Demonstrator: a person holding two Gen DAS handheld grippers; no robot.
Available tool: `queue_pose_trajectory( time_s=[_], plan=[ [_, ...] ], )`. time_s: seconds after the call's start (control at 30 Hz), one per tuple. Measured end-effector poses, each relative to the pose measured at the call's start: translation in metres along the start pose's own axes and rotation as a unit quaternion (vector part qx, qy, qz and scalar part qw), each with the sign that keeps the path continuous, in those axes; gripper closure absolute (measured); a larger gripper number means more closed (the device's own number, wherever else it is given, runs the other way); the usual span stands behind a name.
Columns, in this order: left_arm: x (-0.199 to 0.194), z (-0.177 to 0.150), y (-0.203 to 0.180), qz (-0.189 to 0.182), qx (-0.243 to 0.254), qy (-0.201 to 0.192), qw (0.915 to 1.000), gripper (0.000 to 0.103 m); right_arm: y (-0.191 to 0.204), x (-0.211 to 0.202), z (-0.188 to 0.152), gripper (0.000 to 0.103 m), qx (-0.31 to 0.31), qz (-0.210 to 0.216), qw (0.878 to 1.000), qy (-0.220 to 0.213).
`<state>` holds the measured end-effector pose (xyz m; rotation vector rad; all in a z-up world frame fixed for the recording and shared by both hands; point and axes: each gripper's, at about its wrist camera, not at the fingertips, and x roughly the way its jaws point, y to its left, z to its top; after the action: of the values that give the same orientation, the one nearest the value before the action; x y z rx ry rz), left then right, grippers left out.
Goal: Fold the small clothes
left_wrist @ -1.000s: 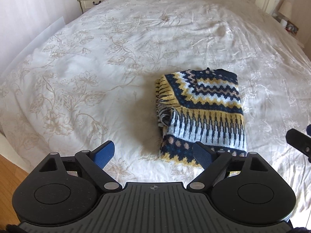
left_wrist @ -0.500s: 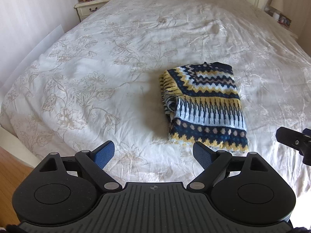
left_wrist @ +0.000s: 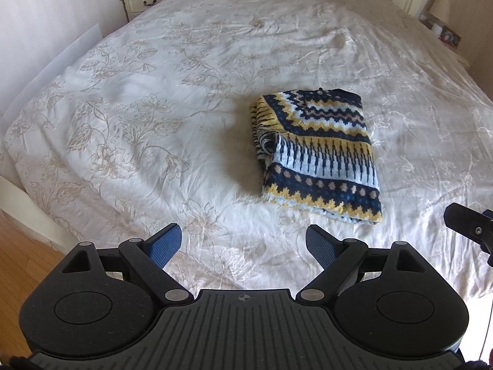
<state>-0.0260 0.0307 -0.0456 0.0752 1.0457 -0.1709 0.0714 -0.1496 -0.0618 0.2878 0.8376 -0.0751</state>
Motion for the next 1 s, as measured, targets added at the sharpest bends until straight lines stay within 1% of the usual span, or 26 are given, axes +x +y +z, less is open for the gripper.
queue_pose_trajectory(
  time_s=[0.5,1.0],
  plan=[
    [-0.007,-0.005,0.001,-0.005,0.011,-0.005,0.9999,0.015,0.013,-0.007,-0.007,0.001,0.001,0.010,1.000,-0.011],
    [-0.002,0.001,-0.008,-0.005,0.025,-0.008,0.9996,0.015,0.010,-0.003,-0.007,0.001,0.015,0.011,1.000,-0.013]
  ],
)
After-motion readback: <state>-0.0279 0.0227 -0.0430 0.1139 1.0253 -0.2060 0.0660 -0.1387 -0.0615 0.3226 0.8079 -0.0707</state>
